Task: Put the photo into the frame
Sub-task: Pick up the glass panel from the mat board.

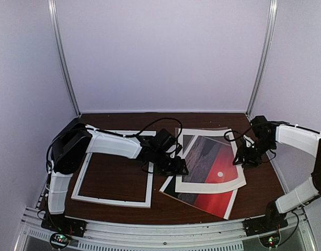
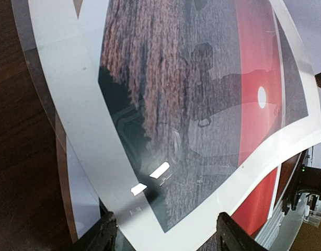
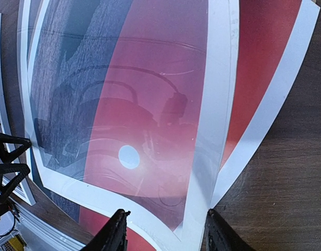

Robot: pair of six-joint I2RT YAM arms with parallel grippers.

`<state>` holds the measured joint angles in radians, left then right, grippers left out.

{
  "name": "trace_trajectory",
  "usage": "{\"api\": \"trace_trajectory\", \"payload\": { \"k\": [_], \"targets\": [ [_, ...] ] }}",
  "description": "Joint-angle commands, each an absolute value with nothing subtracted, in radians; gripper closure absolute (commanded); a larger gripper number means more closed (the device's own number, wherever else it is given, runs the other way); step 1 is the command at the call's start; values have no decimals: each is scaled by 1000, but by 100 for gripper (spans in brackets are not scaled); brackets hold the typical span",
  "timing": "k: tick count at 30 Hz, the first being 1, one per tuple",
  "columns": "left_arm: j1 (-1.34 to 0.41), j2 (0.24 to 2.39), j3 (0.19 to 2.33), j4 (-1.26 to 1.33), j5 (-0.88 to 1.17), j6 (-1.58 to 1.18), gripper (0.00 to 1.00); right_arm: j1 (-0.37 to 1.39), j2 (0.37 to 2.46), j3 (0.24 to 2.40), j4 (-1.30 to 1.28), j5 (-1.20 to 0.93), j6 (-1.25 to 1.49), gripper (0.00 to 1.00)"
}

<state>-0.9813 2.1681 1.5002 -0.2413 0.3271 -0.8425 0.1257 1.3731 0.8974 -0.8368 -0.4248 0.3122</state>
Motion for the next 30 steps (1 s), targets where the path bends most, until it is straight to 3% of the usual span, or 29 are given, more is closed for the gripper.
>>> {"api": "trace_trajectory", "payload": {
  "k": [1, 30],
  "targets": [
    [-991, 2207, 1522, -236, 343, -827, 34, 144, 1385, 927, -859, -431, 287, 49],
    [-991, 2207, 1521, -235, 346, -823, 34, 253, 1447, 994, -937, -272, 265, 46]
  ]
}}
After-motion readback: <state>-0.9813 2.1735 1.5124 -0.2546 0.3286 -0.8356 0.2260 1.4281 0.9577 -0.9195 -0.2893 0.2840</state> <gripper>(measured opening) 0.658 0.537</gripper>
